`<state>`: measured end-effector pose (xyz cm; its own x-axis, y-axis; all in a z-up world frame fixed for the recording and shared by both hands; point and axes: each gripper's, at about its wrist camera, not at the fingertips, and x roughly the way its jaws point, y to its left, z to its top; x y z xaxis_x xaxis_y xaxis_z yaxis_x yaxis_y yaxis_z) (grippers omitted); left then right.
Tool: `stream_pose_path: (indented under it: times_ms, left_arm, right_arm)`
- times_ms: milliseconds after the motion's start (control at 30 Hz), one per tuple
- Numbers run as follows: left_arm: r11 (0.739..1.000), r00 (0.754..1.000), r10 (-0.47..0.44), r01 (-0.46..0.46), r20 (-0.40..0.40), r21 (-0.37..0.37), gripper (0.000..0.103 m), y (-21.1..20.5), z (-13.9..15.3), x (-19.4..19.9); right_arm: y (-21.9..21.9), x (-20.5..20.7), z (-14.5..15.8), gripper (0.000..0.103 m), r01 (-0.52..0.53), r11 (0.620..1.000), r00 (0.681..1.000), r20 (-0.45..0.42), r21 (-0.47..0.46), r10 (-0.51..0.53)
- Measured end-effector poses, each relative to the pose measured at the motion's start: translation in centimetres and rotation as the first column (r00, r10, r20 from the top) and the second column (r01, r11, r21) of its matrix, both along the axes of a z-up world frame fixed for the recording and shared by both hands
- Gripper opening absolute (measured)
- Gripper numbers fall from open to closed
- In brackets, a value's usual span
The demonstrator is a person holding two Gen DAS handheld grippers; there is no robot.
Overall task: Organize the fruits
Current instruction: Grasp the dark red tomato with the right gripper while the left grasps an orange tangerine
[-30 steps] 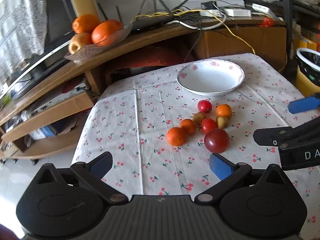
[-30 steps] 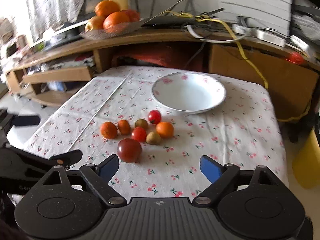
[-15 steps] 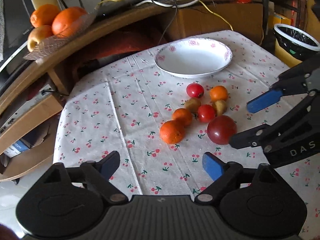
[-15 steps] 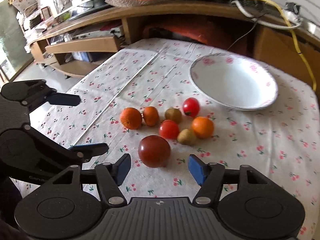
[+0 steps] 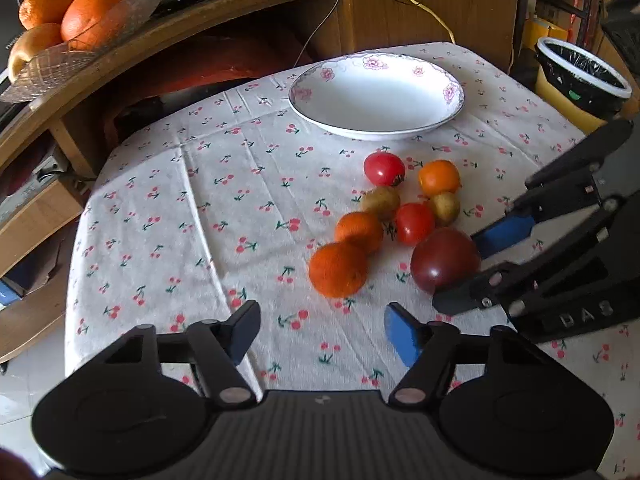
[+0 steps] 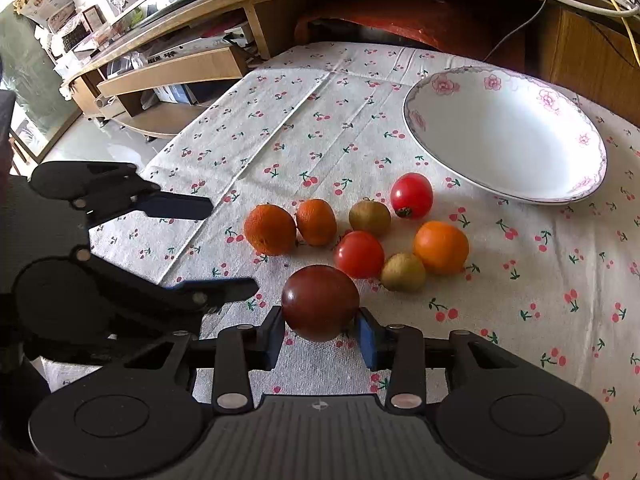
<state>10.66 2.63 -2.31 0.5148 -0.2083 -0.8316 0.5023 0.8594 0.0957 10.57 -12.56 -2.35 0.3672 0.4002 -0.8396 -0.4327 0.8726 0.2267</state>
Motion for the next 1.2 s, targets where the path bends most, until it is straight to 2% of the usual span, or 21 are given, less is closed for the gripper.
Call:
stream_pose_path:
  times_ms: [267,400,667,800,1200]
  left_arm:
    - [0.999,0.999,-0.014,0.012,-0.052,-0.039,0.056,-1.1,-0.7,2.0]
    - [0.998,0.998,-0.008,0.004,-0.063,-0.056,0.054,-1.6,-0.9,2.8]
    - [1.000,0.998,0.014,-0.015,-0.063,-0.027,0.049,-2.6,-0.8,3.2]
    - [0.999,0.997,0.024,-0.026,-0.069,-0.031,0.042,-2.2,-0.6,2.9]
    - [1.000,0.998,0.026,-0.027,-0.053,-0.016,0.041,-2.5,-0.7,2.2]
  right_arm:
    - [-1.6,-0.4,0.8,0.033,0.040,0.999,0.999,-0.008,0.002,-0.040]
    - [-2.7,-0.5,0.5,0.033,0.064,0.998,0.998,-0.019,-0.001,-0.064]
    - [-3.3,-0.7,0.1,0.034,0.073,0.997,0.997,-0.031,-0.021,-0.074]
    - [-3.2,-0.7,0.1,0.035,0.076,0.997,0.997,-0.023,-0.028,-0.076]
    - [-2.5,-0.1,-0.1,0.038,0.077,0.996,0.997,0.001,-0.034,-0.077]
